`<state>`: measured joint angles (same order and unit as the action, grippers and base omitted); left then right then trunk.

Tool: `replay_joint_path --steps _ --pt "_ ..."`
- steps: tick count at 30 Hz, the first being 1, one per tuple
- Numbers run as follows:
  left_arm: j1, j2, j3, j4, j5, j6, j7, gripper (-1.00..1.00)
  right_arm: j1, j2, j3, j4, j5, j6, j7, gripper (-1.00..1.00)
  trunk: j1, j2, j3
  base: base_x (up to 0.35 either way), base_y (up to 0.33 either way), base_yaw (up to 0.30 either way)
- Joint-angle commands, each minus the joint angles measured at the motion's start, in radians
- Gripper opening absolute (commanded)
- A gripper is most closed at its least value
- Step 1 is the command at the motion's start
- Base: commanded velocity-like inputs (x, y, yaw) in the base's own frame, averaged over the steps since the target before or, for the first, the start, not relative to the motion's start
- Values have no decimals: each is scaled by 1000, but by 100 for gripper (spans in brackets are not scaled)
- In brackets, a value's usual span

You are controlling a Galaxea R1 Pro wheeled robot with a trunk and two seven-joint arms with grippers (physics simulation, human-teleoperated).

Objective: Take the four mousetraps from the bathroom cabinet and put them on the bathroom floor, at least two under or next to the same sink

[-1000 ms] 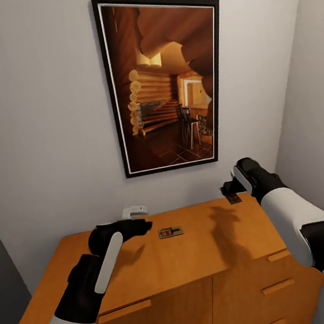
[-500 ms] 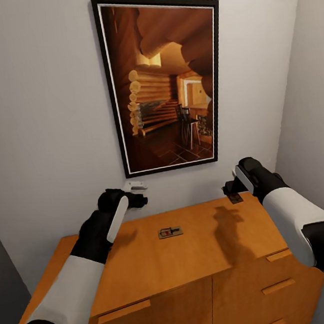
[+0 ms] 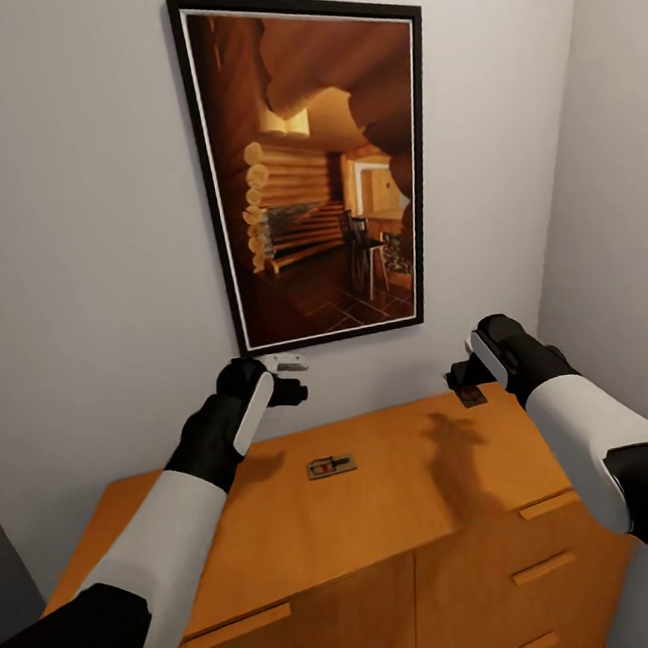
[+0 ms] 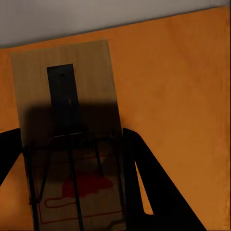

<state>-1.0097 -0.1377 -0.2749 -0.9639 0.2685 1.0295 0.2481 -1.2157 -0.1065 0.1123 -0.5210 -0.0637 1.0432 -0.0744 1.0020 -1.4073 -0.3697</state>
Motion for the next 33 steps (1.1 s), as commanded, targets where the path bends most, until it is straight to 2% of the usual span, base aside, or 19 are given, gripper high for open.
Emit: replay_joint_path --steps 1,4,7,13,23,29,33 --pt "-1 0 -2 0 10 3 10 100 -1 -1 7 -1 -9 4 -8 -100 0 -1 -1 0 0 -237" --pt "-2 -1 -16 5 10 3 9 100 -1 -1 7 -1 -7 4 -8 -100 0 -1 1 0 0 -253" --pt "-3 0 -55 13 10 2 8 100 -1 -1 7 -2 -6 4 -8 -100 0 -1 3 0 0 -264" --pt "-3 4 -83 28 9 1 8 100 -1 -1 7 -2 -5 4 -8 -100 0 -1 7 0 0 -269" --pt "-3 17 -92 51 12 3 6 100 -1 -1 6 -2 -5 4 -8 -100 0 -1 14 0 0 -261" --pt "-3 17 -91 100 14 4 4 100 -1 -1 6 -2 -5 4 -8 -100 0 -1 16 0 0 -72" --pt "-10 18 -90 131 16 6 -20 100 -1 -1 6 -2 -5 4 -8 -100 0 -1 16 0 0 -16"
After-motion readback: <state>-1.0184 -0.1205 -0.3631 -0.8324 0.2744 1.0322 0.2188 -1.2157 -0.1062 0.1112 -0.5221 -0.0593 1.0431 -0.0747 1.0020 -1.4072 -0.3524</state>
